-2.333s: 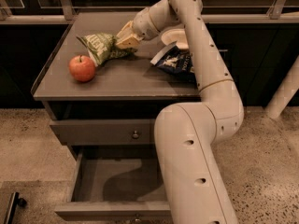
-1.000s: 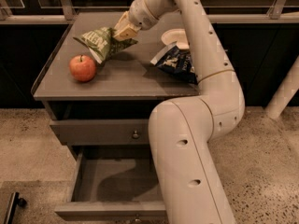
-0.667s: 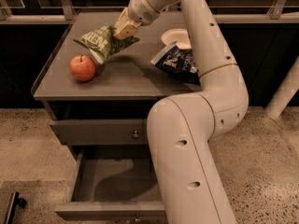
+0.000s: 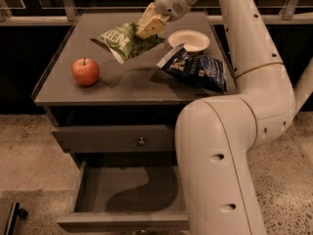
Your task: Place green jalapeno chip bag into middle drawer
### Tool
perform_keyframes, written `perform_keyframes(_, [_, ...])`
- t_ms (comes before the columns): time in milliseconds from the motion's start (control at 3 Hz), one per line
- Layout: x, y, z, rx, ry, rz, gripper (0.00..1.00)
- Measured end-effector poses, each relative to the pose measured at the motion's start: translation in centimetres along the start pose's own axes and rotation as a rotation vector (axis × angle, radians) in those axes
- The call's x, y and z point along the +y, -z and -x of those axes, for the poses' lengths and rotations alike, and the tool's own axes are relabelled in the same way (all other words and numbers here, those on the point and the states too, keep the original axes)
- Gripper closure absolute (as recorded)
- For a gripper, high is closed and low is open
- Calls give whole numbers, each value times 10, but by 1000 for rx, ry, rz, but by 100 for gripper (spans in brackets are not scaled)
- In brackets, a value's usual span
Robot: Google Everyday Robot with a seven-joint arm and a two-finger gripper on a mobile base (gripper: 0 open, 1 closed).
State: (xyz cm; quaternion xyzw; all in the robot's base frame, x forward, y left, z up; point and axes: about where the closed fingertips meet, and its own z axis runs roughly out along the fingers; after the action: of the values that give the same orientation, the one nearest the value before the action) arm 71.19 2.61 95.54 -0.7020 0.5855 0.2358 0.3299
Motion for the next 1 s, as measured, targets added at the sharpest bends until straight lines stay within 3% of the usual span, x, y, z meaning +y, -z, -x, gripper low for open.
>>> perform_keyframes(333, [22,39,-7,-5,-43,-5,100])
perform_keyframes(667, [45,72,-3,-54,-36,-38,100])
perform_keyframes(1000, [75,135,24,-116,38,-193,100])
